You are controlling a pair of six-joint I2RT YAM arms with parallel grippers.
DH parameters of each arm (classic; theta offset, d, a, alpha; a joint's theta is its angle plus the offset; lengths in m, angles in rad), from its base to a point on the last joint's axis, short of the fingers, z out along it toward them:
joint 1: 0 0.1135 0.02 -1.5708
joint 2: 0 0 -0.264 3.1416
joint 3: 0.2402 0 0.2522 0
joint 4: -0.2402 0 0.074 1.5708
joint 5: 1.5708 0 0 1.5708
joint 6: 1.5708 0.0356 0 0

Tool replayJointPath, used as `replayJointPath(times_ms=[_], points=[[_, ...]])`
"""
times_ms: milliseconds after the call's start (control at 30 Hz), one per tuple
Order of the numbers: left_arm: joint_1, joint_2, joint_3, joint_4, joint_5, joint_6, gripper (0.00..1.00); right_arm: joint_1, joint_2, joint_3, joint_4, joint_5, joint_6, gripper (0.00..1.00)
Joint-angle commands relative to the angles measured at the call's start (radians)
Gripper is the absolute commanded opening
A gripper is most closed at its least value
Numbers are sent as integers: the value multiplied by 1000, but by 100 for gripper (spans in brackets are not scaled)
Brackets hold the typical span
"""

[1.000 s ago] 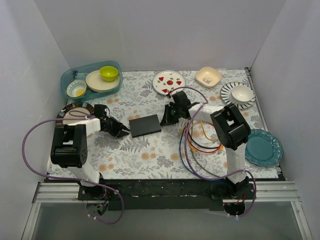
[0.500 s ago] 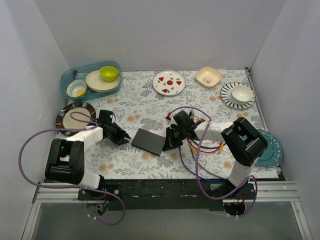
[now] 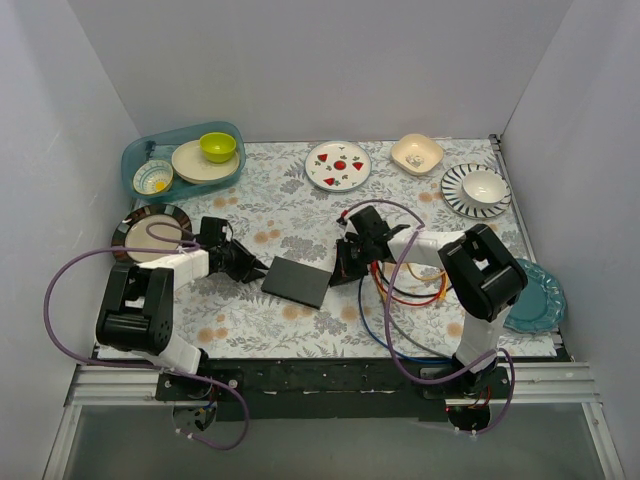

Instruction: Pull the plug from the switch port

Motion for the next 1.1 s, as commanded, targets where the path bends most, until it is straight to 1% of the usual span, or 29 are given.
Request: replayJointPath(times_ms=[0,200,333,400,500,533,600,633,667,700,733,767,800,833,867,900,933,967,1000,1067], points=[[-8,-33,-88,4,20,-13,25,-31,71,81,-54,90,-51,1],[-8,-30,-98,49,43,-38,25,-45,154,220,-80,67,-50,1],[-6,-14,-70,41,6,-30,26,-45,186,279,-97,66,-51,1],[-2,-13,-56,21,-7,-24,26,-47,171,277,-112,89,-54,1],[20,-34,-38,-14,-27,-29,28,-53,100,242,-149,147,-59,1],[33,-43,-27,-25,-34,-29,29,-54,51,236,-166,168,-62,1],[43,-75,-7,-86,-81,-27,32,-53,-3,225,-237,268,-77,1],[47,-123,6,-112,-112,-18,33,-51,-64,221,-251,300,-93,6],[49,-149,41,-170,-183,-10,34,-51,-96,214,-264,348,-105,15],[49,-177,59,-201,-233,-4,37,-51,-159,210,-284,372,-116,28],[49,-233,77,-232,-286,5,39,-45,-190,211,-300,400,-135,47],[49,-250,126,-294,-335,11,41,-40,-219,213,-313,482,-143,53],[49,-254,150,-324,-435,19,44,-34,-274,214,-321,517,-149,59],[49,-247,175,-348,-464,37,47,-24,-300,214,-328,544,-159,68],[49,-243,198,-365,-481,48,49,-17,-325,214,-331,592,-171,71],[49,-241,203,-359,-485,62,54,-13,-367,216,-337,609,-174,75],[49,-240,204,-353,-476,70,55,-2,-388,213,-339,624,-180,77],[49,-237,204,-329,-462,94,57,7,-411,207,-336,655,-194,86],[46,-235,192,-315,-445,99,59,18,-452,199,-330,667,-203,98],[46,-235,177,-292,-439,103,61,53,-495,155,-305,718,-224,99]])
